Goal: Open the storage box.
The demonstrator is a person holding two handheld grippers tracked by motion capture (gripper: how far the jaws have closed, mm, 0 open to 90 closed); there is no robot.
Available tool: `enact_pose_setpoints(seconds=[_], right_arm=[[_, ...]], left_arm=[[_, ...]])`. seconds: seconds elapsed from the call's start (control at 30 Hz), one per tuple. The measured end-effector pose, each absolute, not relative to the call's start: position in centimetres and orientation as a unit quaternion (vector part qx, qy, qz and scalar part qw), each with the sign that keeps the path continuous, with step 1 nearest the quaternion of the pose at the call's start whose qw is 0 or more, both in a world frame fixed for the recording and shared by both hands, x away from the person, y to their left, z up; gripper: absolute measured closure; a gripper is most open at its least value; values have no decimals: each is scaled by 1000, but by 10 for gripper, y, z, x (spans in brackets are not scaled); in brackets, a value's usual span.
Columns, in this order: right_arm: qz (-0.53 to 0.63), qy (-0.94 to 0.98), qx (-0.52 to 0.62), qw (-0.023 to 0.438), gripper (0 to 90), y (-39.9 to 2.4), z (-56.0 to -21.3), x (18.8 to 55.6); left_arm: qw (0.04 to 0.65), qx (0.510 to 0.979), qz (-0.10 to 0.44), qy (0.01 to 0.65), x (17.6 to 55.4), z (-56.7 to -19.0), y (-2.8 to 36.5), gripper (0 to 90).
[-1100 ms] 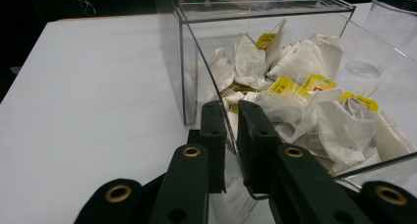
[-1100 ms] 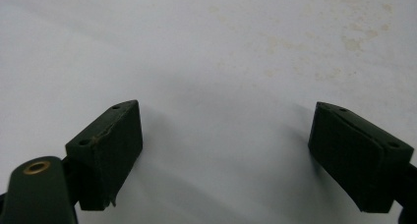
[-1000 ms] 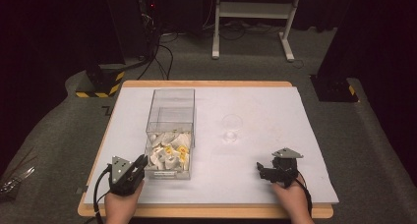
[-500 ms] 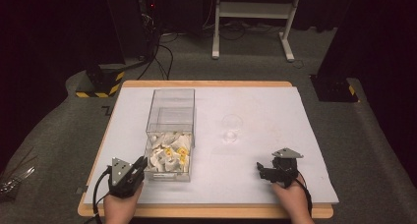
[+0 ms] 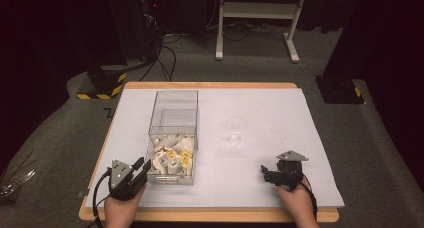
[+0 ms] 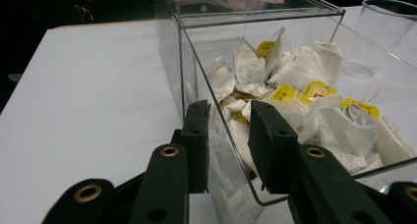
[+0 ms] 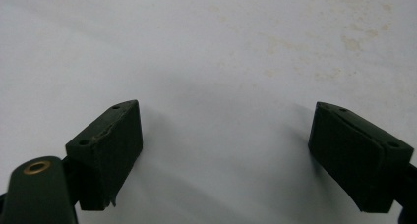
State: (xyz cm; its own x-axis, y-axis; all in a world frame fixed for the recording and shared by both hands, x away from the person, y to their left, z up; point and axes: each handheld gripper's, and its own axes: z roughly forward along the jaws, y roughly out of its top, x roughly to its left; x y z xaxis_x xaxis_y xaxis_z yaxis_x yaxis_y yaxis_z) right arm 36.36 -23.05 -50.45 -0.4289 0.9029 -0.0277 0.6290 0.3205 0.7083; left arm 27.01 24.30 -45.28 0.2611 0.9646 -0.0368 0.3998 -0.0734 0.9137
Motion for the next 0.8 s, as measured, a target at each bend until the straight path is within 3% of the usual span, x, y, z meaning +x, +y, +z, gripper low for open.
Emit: enact_pose_setpoints(seconds=[0.8], right_arm=[[317,783,489,216,132,-230,-505,364]], left_arm=[[453,659,318,510,293,-438,274,609]])
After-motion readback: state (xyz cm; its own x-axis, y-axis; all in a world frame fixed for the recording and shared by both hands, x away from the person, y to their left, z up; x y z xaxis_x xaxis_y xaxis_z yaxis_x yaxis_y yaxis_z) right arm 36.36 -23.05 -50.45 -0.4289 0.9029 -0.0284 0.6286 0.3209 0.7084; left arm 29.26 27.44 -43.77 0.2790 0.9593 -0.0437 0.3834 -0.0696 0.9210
